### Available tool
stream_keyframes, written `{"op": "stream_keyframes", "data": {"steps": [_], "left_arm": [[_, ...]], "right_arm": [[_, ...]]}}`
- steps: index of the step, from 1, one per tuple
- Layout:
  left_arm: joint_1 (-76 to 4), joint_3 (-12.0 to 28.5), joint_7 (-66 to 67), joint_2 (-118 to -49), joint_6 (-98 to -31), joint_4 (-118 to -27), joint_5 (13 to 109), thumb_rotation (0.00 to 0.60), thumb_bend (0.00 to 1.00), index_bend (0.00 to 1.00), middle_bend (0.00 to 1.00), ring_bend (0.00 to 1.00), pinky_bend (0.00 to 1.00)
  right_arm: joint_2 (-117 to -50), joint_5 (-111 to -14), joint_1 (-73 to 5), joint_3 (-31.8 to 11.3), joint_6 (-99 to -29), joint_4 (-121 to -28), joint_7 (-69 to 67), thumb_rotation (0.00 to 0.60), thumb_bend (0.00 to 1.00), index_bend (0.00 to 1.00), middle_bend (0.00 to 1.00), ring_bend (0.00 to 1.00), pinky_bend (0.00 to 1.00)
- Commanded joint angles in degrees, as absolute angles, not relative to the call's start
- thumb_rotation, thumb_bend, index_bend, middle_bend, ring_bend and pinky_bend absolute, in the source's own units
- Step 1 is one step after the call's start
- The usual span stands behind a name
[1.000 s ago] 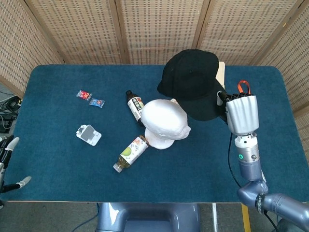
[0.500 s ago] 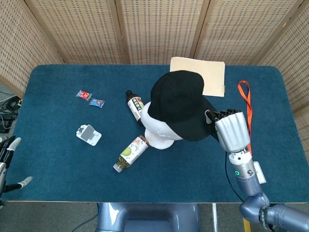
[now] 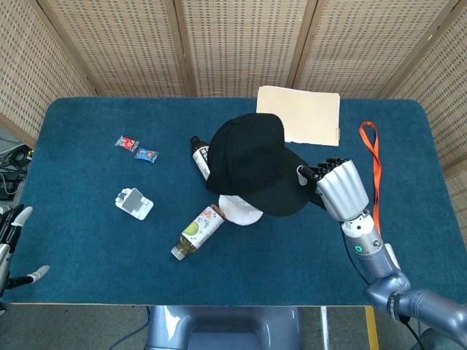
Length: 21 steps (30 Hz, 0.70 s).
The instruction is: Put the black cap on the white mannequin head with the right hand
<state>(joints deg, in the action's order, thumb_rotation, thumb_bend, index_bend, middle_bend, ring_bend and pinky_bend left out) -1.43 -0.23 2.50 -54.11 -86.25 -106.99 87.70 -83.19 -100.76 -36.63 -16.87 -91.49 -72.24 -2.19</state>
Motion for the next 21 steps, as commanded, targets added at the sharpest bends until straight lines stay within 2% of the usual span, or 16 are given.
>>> {"op": "stream_keyframes", "data": {"steps": [1, 8, 21], "left_arm": [[-1.41, -0.11, 2.54, -54.16, -86.30, -107.01, 87.43, 0.600, 0.00, 0.00, 0.00, 0.00, 0.00], [-1.94, 0.04, 3.35, -54.46, -85.17, -107.08, 86.59, 0.600, 0.00, 0.00, 0.00, 0.00, 0.00], [-1.95, 0.07, 3.67, -54.50, -85.20, -107.36, 86.37, 0.600, 0.00, 0.00, 0.00, 0.00, 0.00]], "right_arm": [[-86.08, -101.34, -38.63, -16.72, -93.70, -64.85, -10.70, 0.600, 0.59, 0.75, 1.00, 1.00, 1.00], [-88.32, -102.95, -39.67, -14.92, -96.04, -58.20, -15.69, 0.600, 0.56, 0.74, 0.99, 1.00, 1.00], [-90.80, -102.73, -41.23, -11.16, -92.29, -52.53, -16.78, 0.600, 0.55, 0.72, 0.98, 1.00, 1.00]]}}
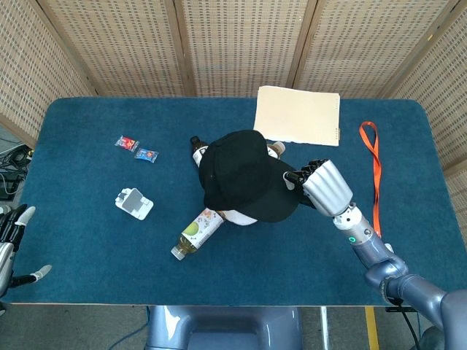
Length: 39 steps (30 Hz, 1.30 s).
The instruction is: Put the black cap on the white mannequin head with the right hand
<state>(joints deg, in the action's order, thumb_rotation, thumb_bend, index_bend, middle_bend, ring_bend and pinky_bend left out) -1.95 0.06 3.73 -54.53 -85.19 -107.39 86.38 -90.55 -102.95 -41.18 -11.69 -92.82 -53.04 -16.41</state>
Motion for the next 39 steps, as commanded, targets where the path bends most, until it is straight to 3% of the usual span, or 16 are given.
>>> {"op": "stream_keyframes", "data": {"steps": [1, 20, 31, 39], "left_arm": [[-1.96, 0.04, 3.53, -54.46, -85.14, -107.33, 86.37, 0.600, 0.00, 0.00, 0.00, 0.00, 0.00], [-2.09, -0.09, 2.68, -54.13, -84.90, -107.21, 86.61, 0.600, 0.00, 0.00, 0.00, 0.00, 0.00], [-2.09, -0.17, 3.17, -54.30, -84.93, -107.38, 86.67, 0.600, 0.00, 0.00, 0.00, 0.00, 0.00], [-2.32, -0.14, 3.56, -54.41, -84.52, -107.44, 86.45, 0.600, 0.00, 0.00, 0.00, 0.00, 0.00]], "right_arm": [[-90.95, -102.46, -41.16, -10.80, -91.82, -52.23, -17.10, 0.600, 0.55, 0.72, 0.98, 1.00, 1.00], [-90.69, -96.85, -38.74, -8.15, -87.95, -54.36, -33.58, 0.600, 0.59, 0.72, 0.97, 1.00, 1.00], [-86.54, -97.84, -38.72, -6.46, -86.70, -57.14, -34.30, 0.600, 0.60, 0.72, 0.97, 1.00, 1.00], [-82.60, -97.00, -38.91, -7.83, -86.81, -61.53, -33.65, 0.600, 0.61, 0.72, 0.97, 1.00, 1.00]]}}
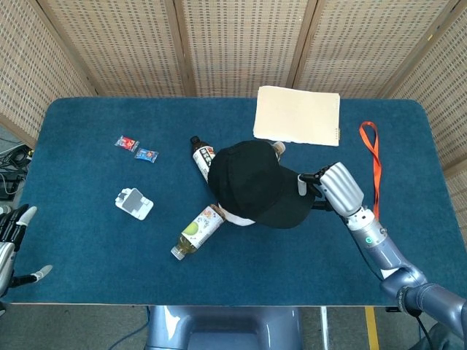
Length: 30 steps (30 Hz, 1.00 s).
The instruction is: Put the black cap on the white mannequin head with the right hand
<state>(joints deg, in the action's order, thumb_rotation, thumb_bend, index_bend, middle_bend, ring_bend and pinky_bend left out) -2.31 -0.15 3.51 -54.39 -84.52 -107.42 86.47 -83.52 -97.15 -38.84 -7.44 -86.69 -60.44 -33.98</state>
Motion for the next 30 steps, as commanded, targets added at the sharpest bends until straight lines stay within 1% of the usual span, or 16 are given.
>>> {"op": "stream_keyframes", "data": {"steps": [1, 5, 9, 19, 28, 29, 30], "left_arm": [[-2.32, -0.14, 3.59, -54.43, -84.53, -107.47, 86.42, 0.600, 0.00, 0.00, 0.00, 0.00, 0.00], [-2.21, -0.17, 3.53, -54.41, -84.78, -107.54, 86.58, 0.600, 0.00, 0.00, 0.00, 0.00, 0.00], [-2.15, -0.21, 3.49, -54.41, -84.92, -107.52, 86.71, 0.600, 0.00, 0.00, 0.00, 0.00, 0.00], [-2.18, -0.25, 3.64, -54.46, -84.85, -107.56, 86.68, 0.600, 0.00, 0.00, 0.00, 0.00, 0.00], [-2.19, -0.23, 3.40, -54.34, -84.85, -107.60, 86.63, 0.600, 0.00, 0.00, 0.00, 0.00, 0.00], [-2.18, -0.26, 3.37, -54.30, -84.86, -107.61, 86.68, 0.600, 0.00, 0.00, 0.00, 0.00, 0.00], [-2.18, -0.27, 3.34, -54.29, -84.88, -107.62, 86.71, 0.600, 0.00, 0.00, 0.00, 0.00, 0.00]], "right_arm": [[-82.14, -96.93, -38.89, -7.90, -86.77, -62.14, -33.59, 0.600, 0.61, 0.72, 0.97, 1.00, 1.00], [-81.18, -96.98, -38.66, -7.61, -86.47, -62.87, -32.94, 0.600, 0.61, 0.72, 0.97, 1.00, 1.00], [-81.19, -97.65, -38.28, -6.42, -86.04, -62.06, -32.51, 0.600, 0.61, 0.72, 0.97, 1.00, 1.00], [-83.93, -101.02, -38.59, -3.42, -85.76, -56.24, -29.93, 0.600, 0.61, 0.71, 0.96, 1.00, 1.00], [-85.13, -100.90, -38.96, -3.48, -86.04, -54.71, -29.43, 0.600, 0.61, 0.69, 0.95, 1.00, 1.00], [-85.11, -100.82, -38.96, -3.53, -86.10, -54.73, -29.34, 0.600, 0.59, 0.68, 0.95, 1.00, 1.00], [-85.08, -100.77, -38.95, -3.56, -86.13, -54.75, -29.27, 0.600, 0.54, 0.65, 0.95, 1.00, 1.00]]}}
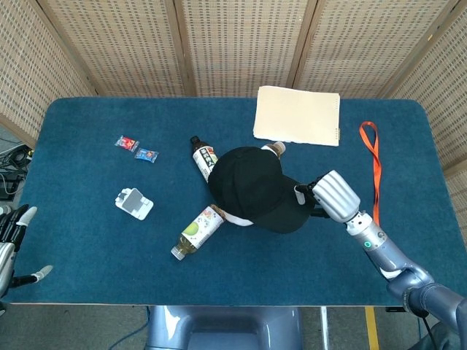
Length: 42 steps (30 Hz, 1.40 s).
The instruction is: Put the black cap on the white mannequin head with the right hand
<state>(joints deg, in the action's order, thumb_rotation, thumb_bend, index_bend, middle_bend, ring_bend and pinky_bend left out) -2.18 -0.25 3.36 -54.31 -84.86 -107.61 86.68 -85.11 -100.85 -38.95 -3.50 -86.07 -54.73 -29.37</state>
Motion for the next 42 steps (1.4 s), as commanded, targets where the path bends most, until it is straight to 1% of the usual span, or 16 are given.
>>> {"op": "stream_keyframes", "data": {"steps": [1, 3, 4, 6, 12, 21, 27, 31, 33, 34, 35, 37, 38, 39, 40, 42], "left_arm": [[-2.17, -0.28, 3.34, -54.28, -84.88, -107.60, 86.73, 0.600, 0.00, 0.00, 0.00, 0.00, 0.00], [-2.16, -0.29, 3.33, -54.27, -84.90, -107.63, 86.75, 0.600, 0.00, 0.00, 0.00, 0.00, 0.00], [-2.16, -0.29, 3.32, -54.26, -84.91, -107.64, 86.77, 0.600, 0.00, 0.00, 0.00, 0.00, 0.00], [-2.13, -0.35, 3.30, -54.25, -84.95, -107.63, 86.86, 0.600, 0.00, 0.00, 0.00, 0.00, 0.00], [-2.13, -0.39, 3.29, -54.24, -84.96, -107.67, 86.97, 0.600, 0.00, 0.00, 0.00, 0.00, 0.00], [-2.03, -0.39, 2.70, -53.98, -85.14, -107.68, 87.02, 0.600, 0.00, 0.00, 0.00, 0.00, 0.00], [-1.72, -0.64, 1.35, -53.32, -85.78, -107.63, 87.93, 0.600, 0.00, 0.00, 0.00, 0.00, 0.00], [-1.44, -0.74, 0.17, -52.94, -86.39, -107.36, 88.48, 0.600, 0.00, 0.00, 0.00, 0.00, 0.00], [-1.30, -0.80, -0.15, -52.87, -86.68, -107.28, 88.76, 0.600, 0.00, 0.00, 0.00, 0.00, 0.00], [-1.23, -0.88, -0.30, -52.81, -86.82, -107.28, 89.01, 0.600, 0.00, 0.00, 0.00, 0.00, 0.00], [-1.18, -0.95, -0.38, -52.78, -86.91, -107.27, 89.19, 0.600, 0.00, 0.00, 0.00, 0.00, 0.00], [-1.12, -1.04, -0.39, -52.75, -87.00, -107.28, 89.43, 0.600, 0.00, 0.00, 0.00, 0.00, 0.00], [-1.03, -1.15, -0.40, -52.73, -87.13, -107.30, 89.66, 0.600, 0.00, 0.00, 0.00, 0.00, 0.00], [-0.95, -1.22, -0.35, -52.72, -87.31, -107.32, 89.90, 0.600, 0.00, 0.00, 0.00, 0.00, 0.00], [-0.81, -1.31, -0.22, -52.76, -87.54, -107.29, 90.13, 0.600, 0.00, 0.00, 0.00, 0.00, 0.00], [-0.66, -1.43, 0.08, -52.90, -87.81, -107.23, 90.48, 0.600, 0.00, 0.00, 0.00, 0.00, 0.00]], "right_arm": [[-85.04, -100.70, -38.93, -3.58, -86.18, -54.78, -29.16, 0.600, 0.48, 0.61, 0.95, 1.00, 1.00], [-84.96, -100.56, -38.88, -3.61, -86.11, -54.76, -28.76, 0.600, 0.26, 0.44, 0.95, 1.00, 1.00], [-84.94, -100.53, -38.86, -3.66, -86.18, -54.72, -28.50, 0.600, 0.12, 0.31, 0.94, 1.00, 1.00], [-85.19, -100.36, -38.65, -3.99, -86.92, -54.57, -27.31, 0.600, 0.00, 0.14, 0.94, 1.00, 1.00], [-85.06, -99.30, -38.20, -4.82, -87.53, -55.30, -25.60, 0.600, 0.00, 0.02, 0.93, 1.00, 1.00], [-82.07, -99.53, -36.49, -4.68, -90.00, -57.68, -23.34, 0.600, 0.00, 0.00, 0.93, 1.00, 1.00], [-76.31, -98.26, -31.05, -3.20, -93.44, -61.71, -21.47, 0.600, 0.00, 0.00, 0.92, 1.00, 1.00], [-71.96, -96.20, -25.90, -2.22, -95.78, -66.68, -16.34, 0.600, 0.00, 0.00, 0.87, 1.00, 1.00], [-69.64, -95.39, -23.37, -1.25, -96.44, -70.33, -13.95, 0.600, 0.00, 0.00, 0.79, 0.95, 0.99], [-68.25, -94.46, -21.66, -0.65, -96.56, -72.82, -11.69, 0.600, 0.00, 0.00, 0.73, 0.89, 0.95], [-67.35, -93.88, -20.60, -0.18, -96.49, -74.49, -9.92, 0.600, 0.00, 0.00, 0.64, 0.77, 0.84], [-66.35, -92.99, -19.06, 0.53, -96.52, -76.33, -7.56, 0.600, 0.00, 0.00, 0.42, 0.46, 0.53], [-65.39, -91.88, -17.33, 1.44, -96.40, -78.76, -5.39, 0.600, 0.00, 0.00, 0.24, 0.24, 0.29], [-64.42, -90.73, -15.97, 2.23, -95.93, -81.47, -3.25, 0.600, 0.00, 0.00, 0.14, 0.12, 0.16], [-63.04, -89.06, -14.59, 3.01, -94.96, -85.33, 0.06, 0.600, 0.00, 0.00, 0.04, 0.02, 0.04], [-61.50, -86.71, -13.07, 3.40, -94.15, -90.38, 5.27, 0.600, 0.00, 0.00, 0.00, 0.00, 0.00]]}}
